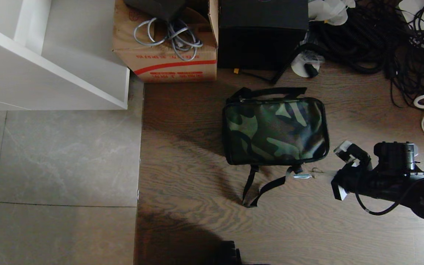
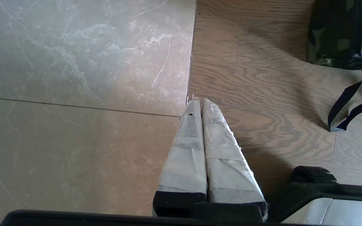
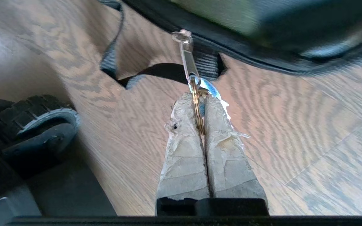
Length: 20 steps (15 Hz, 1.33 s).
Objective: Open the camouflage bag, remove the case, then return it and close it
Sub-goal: Open the top of the storage box
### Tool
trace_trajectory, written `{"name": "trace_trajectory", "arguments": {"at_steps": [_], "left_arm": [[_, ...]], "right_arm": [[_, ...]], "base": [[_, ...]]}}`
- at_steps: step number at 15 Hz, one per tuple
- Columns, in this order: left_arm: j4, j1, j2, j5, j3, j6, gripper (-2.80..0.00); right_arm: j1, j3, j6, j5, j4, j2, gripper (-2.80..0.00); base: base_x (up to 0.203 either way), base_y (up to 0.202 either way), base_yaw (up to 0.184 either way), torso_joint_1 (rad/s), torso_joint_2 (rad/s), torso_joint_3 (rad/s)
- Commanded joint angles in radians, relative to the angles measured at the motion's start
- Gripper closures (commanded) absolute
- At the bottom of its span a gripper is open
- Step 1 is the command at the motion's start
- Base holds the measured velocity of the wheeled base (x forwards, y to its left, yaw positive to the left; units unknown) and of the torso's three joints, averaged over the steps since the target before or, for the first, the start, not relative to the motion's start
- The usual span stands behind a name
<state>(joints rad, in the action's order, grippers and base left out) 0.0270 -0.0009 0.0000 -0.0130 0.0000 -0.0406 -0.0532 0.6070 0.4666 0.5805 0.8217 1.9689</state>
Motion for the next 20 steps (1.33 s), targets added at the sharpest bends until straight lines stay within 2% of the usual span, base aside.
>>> {"name": "trace_trajectory", "arguments": {"at_steps": [1, 8, 16, 20], "left_arm": [[0.001, 0.001, 0.0, -0.001, 0.008, -0.001, 0.0], [0.001, 0.0, 0.0, -0.001, 0.008, -0.001, 0.0], [0.001, 0.001, 0.0, -0.001, 0.008, -0.001, 0.0], [0.001, -0.001, 0.0, -0.001, 0.008, -0.001, 0.0]], "right_arm": [[-0.028, 0.004, 0.003, 0.019, 0.004, 0.002, 0.0], [-0.125, 0.055, 0.014, 0.03, -0.073, 0.011, 0.0], [-0.157, 0.093, 0.025, 0.024, -0.086, 0.045, 0.0], [-0.158, 0.121, 0.032, 0.027, -0.139, 0.043, 0.0]], "base": [[0.0, 0.0, 0.0, 0.0, 0.0, 0.0], [0.0, 0.0, 0.0, 0.0, 0.0, 0.0], [0.0, 0.0, 0.0, 0.0, 0.0, 0.0], [0.0, 0.0, 0.0, 0.0, 0.0, 0.0]]}}
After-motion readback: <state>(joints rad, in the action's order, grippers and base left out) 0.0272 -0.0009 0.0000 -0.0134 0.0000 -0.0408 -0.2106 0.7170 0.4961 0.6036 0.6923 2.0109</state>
